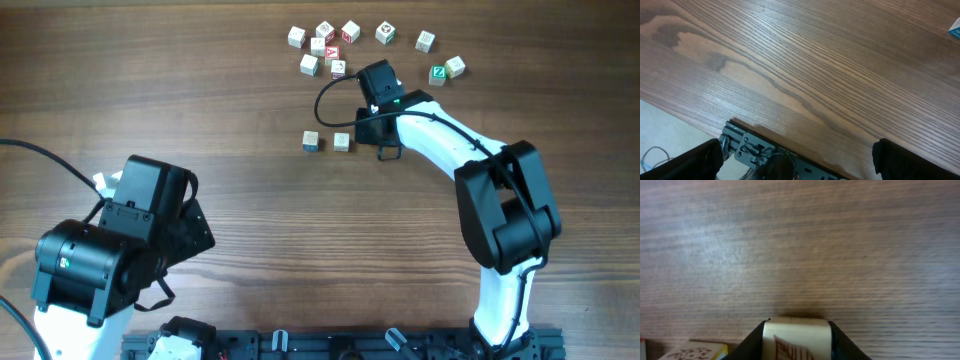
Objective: Form a horizontal line
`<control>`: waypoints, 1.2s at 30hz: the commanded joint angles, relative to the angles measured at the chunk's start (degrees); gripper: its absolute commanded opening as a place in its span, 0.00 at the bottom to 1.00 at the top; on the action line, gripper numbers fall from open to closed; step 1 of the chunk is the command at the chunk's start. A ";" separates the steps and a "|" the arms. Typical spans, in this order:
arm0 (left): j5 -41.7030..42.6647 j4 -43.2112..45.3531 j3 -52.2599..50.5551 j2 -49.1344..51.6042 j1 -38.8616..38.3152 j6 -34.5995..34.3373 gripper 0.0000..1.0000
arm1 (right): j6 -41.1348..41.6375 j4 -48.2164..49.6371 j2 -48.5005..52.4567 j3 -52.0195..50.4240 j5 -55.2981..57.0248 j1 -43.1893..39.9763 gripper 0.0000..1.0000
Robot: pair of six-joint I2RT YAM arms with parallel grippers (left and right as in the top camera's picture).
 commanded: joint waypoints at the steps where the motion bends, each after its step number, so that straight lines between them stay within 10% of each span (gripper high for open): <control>1: -0.92 -0.04 -0.15 -0.15 0.26 -0.98 1.00 | 3.78 -0.68 4.13 -0.68 -3.06 1.16 0.46; 10: -0.92 -0.04 -0.15 -0.15 0.26 -1.01 1.00 | 5.95 -2.89 4.11 -0.39 -1.27 1.62 0.61; 17: -0.92 -0.04 -0.15 -0.15 0.26 -1.01 1.00 | 5.70 -3.17 4.11 2.29 1.07 1.62 0.25; 36: -0.92 -0.02 -0.15 -0.15 0.26 -1.01 1.00 | -0.46 -10.54 4.11 2.73 -0.70 2.32 0.22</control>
